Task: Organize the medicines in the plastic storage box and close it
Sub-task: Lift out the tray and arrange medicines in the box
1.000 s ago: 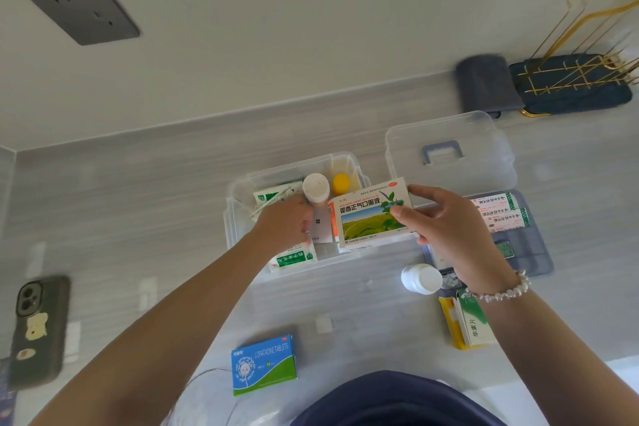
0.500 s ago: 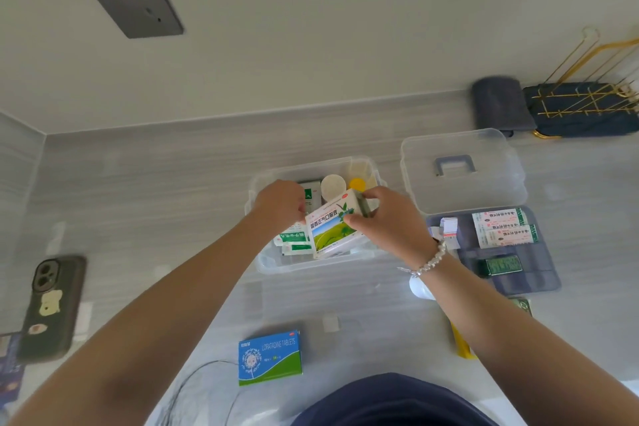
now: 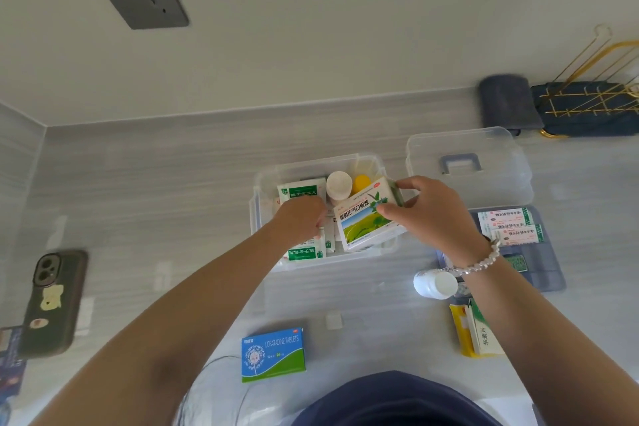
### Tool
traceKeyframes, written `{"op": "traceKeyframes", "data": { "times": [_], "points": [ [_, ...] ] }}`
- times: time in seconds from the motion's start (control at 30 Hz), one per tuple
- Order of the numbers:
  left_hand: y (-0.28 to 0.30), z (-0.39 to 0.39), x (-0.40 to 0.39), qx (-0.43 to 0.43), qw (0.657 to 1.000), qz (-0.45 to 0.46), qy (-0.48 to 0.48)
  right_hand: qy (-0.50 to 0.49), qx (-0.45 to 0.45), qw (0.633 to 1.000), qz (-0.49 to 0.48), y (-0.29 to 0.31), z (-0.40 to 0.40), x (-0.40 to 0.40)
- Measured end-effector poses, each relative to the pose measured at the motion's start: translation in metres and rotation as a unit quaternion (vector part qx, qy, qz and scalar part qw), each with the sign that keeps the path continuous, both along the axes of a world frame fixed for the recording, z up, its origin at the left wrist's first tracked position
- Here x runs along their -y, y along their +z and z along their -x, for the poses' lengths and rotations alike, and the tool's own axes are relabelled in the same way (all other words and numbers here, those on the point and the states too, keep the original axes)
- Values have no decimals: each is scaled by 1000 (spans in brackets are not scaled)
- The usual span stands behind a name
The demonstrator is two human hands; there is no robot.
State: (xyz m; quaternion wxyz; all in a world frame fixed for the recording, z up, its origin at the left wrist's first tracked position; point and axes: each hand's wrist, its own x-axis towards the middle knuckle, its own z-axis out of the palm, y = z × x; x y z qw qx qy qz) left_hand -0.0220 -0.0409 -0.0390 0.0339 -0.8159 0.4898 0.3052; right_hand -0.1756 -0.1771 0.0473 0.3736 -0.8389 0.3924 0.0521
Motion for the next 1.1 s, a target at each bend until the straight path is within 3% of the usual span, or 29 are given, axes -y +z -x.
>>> {"op": "traceKeyframes", "data": {
  "times": [0.13,0.5,0.87,1.1],
  "points": [
    [-4,4,4,12,998,8,-58,0,8,1000,-2,2,6,5],
    [0,-8,7,-24,999,29,-21,-6,10,999,-41,-1,7,9],
    [29,-32,10,-26,992,89,82,78,-63,994,-31,-22,-35,-32],
    [25,-30,3,-74,966,121,216,78,-109,985,-110,-48,-49,-50]
  ]
}}
